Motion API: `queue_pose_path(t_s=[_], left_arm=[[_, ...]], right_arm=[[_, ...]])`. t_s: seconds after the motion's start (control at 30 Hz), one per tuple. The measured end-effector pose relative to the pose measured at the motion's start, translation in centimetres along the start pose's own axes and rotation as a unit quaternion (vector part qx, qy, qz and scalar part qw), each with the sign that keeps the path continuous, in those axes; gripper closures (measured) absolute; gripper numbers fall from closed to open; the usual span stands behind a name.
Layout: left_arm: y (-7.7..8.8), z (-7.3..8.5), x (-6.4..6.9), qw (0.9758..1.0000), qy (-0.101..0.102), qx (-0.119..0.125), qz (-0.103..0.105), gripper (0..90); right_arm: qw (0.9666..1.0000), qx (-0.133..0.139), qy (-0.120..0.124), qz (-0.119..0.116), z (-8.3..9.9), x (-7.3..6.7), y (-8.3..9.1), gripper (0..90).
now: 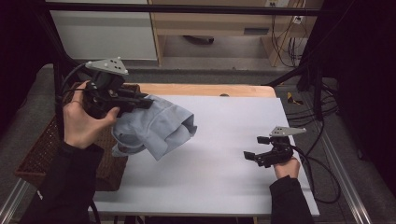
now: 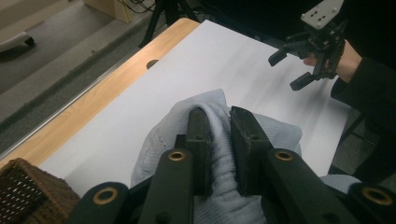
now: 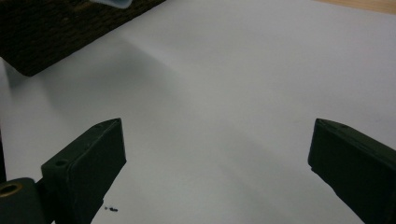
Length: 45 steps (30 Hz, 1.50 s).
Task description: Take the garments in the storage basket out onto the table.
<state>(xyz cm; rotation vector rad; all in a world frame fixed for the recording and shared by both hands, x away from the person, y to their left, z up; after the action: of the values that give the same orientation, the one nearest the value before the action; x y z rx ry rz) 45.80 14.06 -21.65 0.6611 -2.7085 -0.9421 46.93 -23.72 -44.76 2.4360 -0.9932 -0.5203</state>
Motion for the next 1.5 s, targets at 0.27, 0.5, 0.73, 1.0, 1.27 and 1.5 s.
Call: queue_pose_path(t_s=[0.27, 0.5, 0.73, 1.0, 1.27, 1.5], left_arm=[[-2.4, -0.1, 0.1, 0.9998, -0.003, -0.016, 0.009, 77.9], [-4.3, 0.3, -0.1, 0.9994, -0.002, -0.026, 0.022, 77.8], [-6.5, 0.9, -0.5, 0.9986, -0.002, -0.044, 0.028, 77.7], [-8.9, 1.9, -0.8, 0.9977, 0.001, -0.06, 0.033, 77.5], [-11.1, 3.3, -1.0, 0.9967, 0.003, -0.072, 0.037, 76.8], [-11.8, 4.1, -0.8, 0.9965, 0.002, -0.068, 0.048, 76.8]], right_arm=[[1.0, 0.002, 0.001, -0.001, 0.0, 0.0, 0.0, 4.7], [1.0, 0.0, 0.0, 0.0, 0.0, 0.0, 0.0, 4.7], [1.0, 0.0, 0.0, -0.001, 0.0, 0.0, 0.0, 4.7], [1.0, 0.0, 0.001, -0.001, 0.0, 0.0, 0.0, 4.7], [1.0, -0.001, 0.003, -0.001, 0.0, 0.0, -0.1, 4.7], [1.0, -0.002, 0.001, -0.001, 0.1, -0.1, -0.1, 4.7]])
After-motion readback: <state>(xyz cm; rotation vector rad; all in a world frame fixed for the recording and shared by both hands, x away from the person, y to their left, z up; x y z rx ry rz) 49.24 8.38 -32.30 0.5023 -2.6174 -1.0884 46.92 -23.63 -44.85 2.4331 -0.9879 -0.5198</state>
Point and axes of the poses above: each handheld gripper's, and its own axes: y roughly backward along the jaws, z roughly out of its underside, x roughly to its right, the point moved 6 cm from there along -y, roughly forward along the jaws, and after that the axes turned 5 degrees about z, right-handed, at the moved point
